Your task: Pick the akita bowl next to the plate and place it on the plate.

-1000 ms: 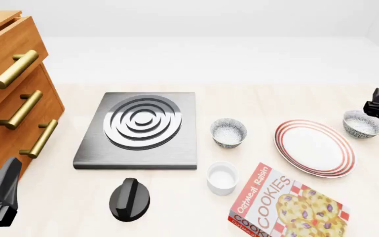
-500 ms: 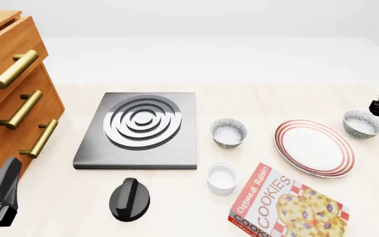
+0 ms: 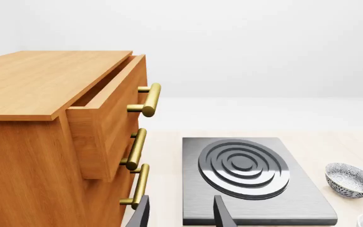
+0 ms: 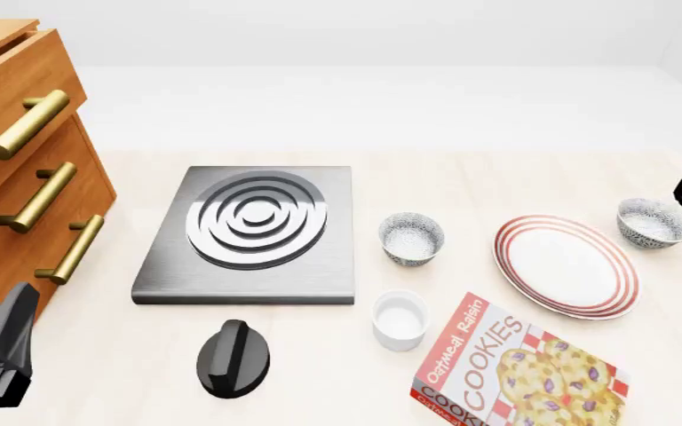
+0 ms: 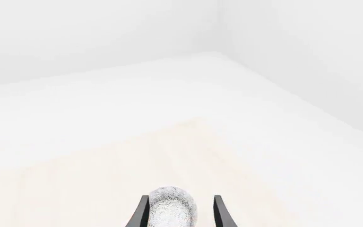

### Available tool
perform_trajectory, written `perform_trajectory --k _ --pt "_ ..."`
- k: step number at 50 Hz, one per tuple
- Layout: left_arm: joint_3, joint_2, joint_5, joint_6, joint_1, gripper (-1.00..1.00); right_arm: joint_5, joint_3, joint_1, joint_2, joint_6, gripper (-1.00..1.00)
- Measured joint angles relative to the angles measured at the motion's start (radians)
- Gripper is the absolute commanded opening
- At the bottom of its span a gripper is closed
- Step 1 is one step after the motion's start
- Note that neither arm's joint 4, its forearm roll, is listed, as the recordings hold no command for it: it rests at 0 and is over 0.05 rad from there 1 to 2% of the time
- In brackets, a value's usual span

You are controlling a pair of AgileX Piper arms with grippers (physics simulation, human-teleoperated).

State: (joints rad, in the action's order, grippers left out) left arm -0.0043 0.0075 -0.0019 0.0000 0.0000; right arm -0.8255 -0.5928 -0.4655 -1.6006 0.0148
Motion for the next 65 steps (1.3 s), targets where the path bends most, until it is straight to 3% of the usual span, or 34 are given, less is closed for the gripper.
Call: perform_trajectory --k 65 --pt "0.0 0.0 0.0 0.0 0.0 1.0 0.017 -0.087 -0.039 -0.135 -0.052 1.0"
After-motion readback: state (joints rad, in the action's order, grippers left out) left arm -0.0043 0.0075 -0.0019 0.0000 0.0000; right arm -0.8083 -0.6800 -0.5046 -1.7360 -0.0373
